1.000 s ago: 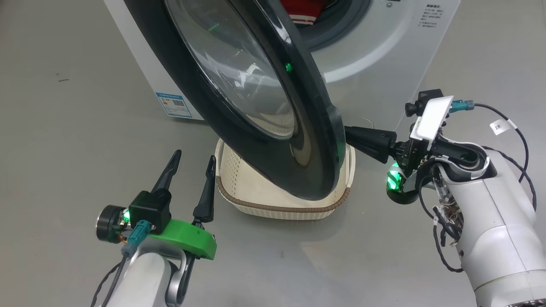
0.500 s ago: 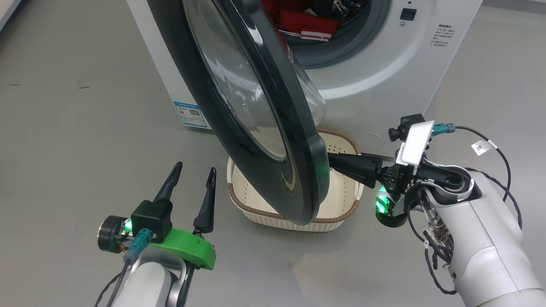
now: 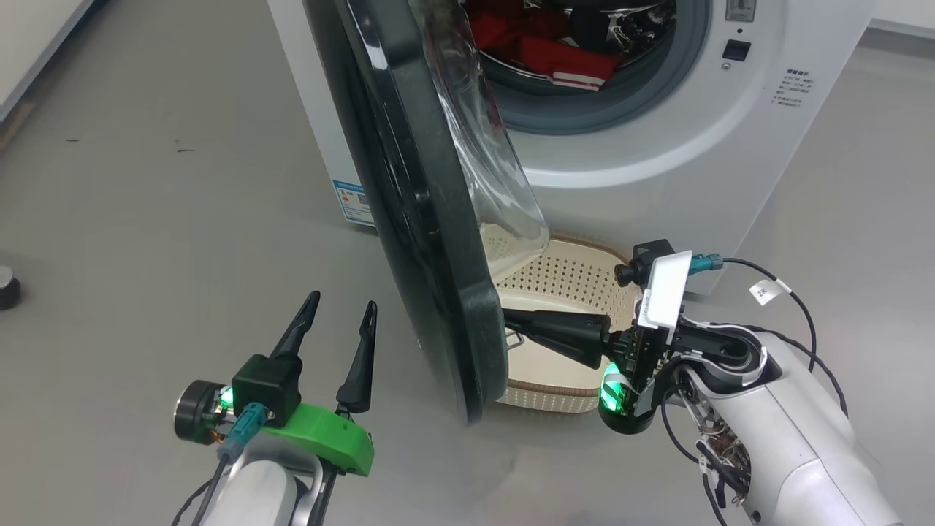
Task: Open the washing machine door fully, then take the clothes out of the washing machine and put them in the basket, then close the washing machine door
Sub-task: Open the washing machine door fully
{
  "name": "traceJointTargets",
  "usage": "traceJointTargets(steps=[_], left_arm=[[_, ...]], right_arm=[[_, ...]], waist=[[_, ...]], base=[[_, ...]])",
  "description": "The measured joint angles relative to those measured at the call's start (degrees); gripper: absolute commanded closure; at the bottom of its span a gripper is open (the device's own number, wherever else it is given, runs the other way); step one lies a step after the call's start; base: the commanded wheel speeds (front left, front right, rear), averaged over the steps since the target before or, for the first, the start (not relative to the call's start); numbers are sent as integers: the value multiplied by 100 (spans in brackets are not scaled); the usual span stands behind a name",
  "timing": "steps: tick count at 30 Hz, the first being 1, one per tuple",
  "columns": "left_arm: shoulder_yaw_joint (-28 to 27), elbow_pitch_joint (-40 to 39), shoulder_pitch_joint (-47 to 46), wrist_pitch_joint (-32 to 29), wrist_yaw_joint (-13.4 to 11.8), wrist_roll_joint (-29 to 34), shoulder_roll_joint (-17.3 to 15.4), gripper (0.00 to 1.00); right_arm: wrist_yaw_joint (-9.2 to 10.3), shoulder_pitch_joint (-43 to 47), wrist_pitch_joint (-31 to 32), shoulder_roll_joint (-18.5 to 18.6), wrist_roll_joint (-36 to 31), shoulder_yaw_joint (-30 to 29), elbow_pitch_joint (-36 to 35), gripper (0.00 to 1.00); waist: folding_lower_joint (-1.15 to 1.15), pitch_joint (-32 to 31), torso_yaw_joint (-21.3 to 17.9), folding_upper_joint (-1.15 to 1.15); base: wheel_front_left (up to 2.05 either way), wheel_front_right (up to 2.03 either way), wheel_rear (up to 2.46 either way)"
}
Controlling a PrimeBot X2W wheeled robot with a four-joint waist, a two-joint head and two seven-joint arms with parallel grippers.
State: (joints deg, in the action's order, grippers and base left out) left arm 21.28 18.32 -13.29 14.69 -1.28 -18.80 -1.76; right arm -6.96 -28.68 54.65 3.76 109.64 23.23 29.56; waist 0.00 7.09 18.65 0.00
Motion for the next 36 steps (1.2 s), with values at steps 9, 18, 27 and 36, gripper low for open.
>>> traceJointTargets(steps=[9,18,27,36], left_arm=[[-19,7,54,0,5,1,-9,0],[-51,-27,65,0,0,0,-11,0],[-101,-38,71,0,-29,0,-14,0],[-225,-57,71,0,-92,2,-14,0]], right_arm=[[-1,86,-288,-4,237,435,-151,100],[-1,114,-690,-9,349,550,-168,100],[-1,371,-1115,-19,426,312,-237,100],[-1,716,-1661,10,237,-261,-573,100]], waist=[[0,-65,109,0],[0,-57,126,0],[0,-44,39,0],[0,-57,-138,0]], base=[[0,0,0],[0,0,0],[0,0,0],[0,0,0]])
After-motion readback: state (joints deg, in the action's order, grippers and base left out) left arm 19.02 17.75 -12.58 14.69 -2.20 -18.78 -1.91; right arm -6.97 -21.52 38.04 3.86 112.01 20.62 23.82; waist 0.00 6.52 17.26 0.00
